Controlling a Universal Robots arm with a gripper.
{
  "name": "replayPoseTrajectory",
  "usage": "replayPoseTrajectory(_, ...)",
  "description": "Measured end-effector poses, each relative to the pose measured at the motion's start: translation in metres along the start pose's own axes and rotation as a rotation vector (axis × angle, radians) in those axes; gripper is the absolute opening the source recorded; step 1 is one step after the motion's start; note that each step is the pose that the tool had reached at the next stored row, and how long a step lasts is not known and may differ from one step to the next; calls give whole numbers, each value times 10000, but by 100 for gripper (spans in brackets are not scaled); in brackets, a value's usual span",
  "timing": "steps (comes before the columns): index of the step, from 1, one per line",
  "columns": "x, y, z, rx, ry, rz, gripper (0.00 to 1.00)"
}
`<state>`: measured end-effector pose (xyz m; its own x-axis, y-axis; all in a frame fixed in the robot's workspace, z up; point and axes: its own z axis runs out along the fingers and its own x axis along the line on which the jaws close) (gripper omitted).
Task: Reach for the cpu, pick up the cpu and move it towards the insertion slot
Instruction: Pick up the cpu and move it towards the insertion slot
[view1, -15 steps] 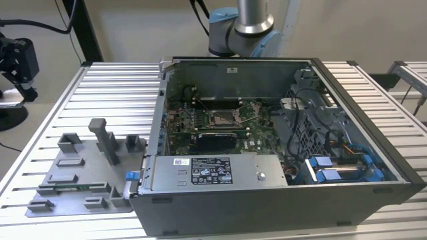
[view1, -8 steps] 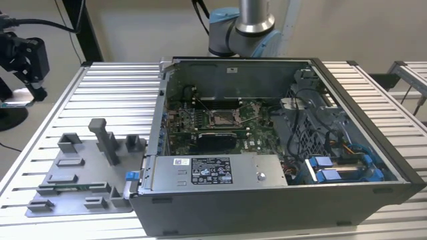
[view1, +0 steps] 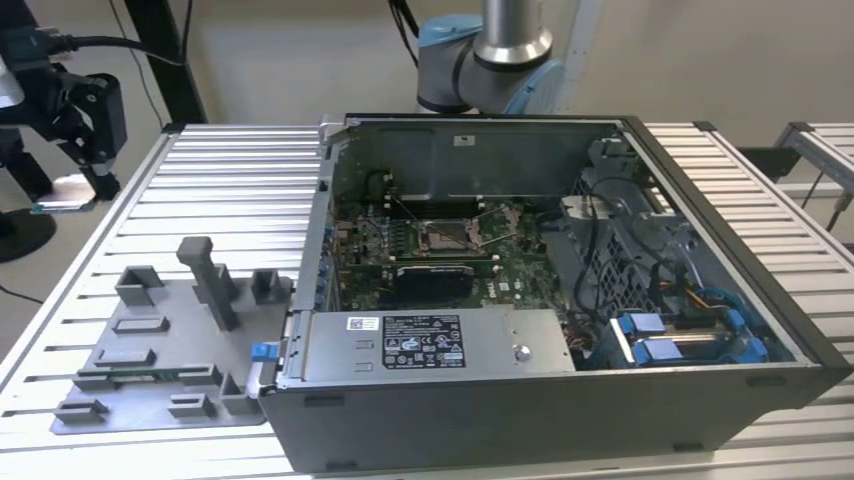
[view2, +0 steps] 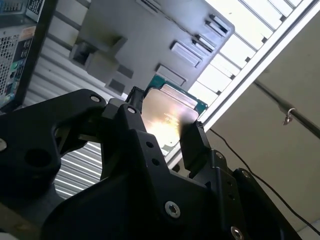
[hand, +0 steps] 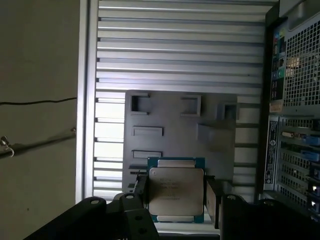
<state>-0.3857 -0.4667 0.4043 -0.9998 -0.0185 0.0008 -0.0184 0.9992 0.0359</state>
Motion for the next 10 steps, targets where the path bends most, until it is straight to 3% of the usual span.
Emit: replayPoseTrajectory(10, -258, -5, -12, -1, -1, 0, 0)
